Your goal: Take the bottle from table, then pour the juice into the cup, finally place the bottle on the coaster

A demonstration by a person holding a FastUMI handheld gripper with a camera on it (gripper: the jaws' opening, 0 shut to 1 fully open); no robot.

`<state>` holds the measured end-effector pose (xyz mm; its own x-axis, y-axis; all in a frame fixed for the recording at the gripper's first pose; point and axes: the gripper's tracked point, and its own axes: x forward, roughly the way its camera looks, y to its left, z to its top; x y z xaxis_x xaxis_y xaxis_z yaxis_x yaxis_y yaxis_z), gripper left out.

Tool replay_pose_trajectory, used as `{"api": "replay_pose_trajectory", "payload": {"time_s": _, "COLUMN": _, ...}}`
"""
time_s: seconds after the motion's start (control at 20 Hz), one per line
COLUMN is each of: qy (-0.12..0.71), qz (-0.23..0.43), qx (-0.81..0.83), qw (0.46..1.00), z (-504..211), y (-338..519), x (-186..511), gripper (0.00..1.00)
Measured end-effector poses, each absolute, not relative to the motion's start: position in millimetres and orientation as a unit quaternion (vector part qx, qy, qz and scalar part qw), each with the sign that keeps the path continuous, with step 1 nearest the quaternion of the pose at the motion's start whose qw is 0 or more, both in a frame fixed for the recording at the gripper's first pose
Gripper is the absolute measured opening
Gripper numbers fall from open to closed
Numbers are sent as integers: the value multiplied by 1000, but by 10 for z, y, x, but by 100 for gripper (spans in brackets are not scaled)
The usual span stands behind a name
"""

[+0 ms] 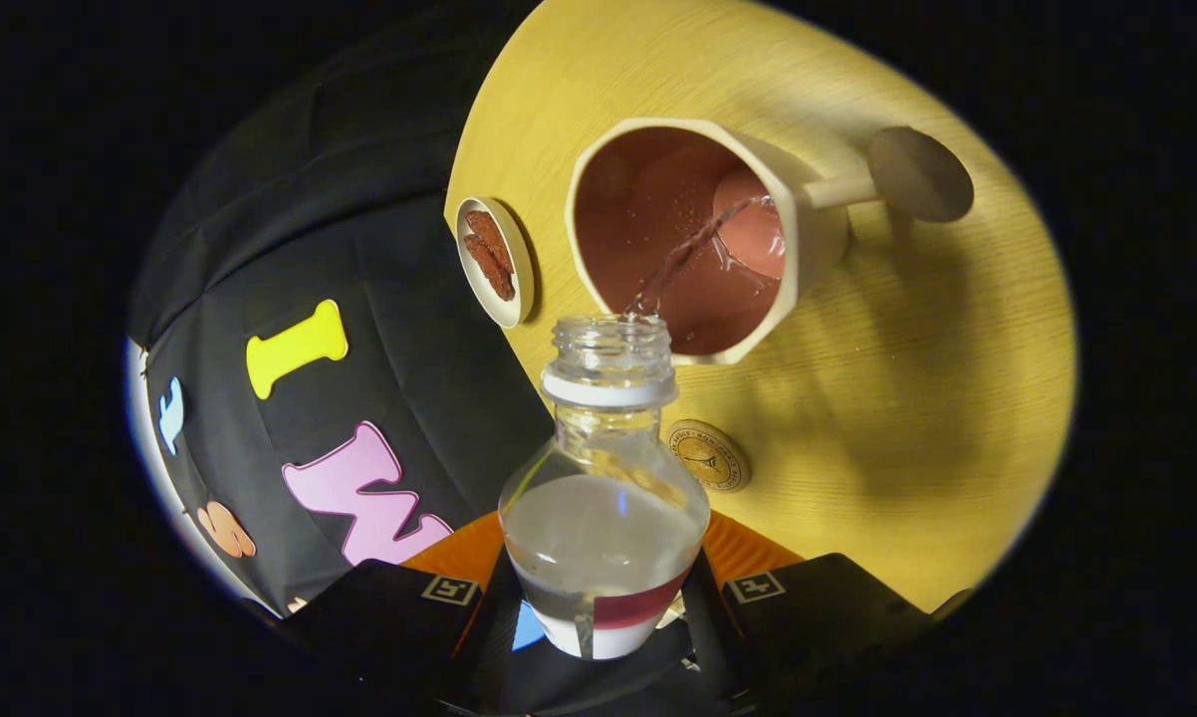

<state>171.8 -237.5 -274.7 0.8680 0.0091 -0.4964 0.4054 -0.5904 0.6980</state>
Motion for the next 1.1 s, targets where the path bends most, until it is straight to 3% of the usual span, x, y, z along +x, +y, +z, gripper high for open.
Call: {"api": "replay_pose_trajectory", "payload": {"time_s": 1.1, "qy": 50, "qz": -226, "qx": 935, "qw": 269, "z": -2512, "y": -2640, "x": 1737, "gripper": 76}}
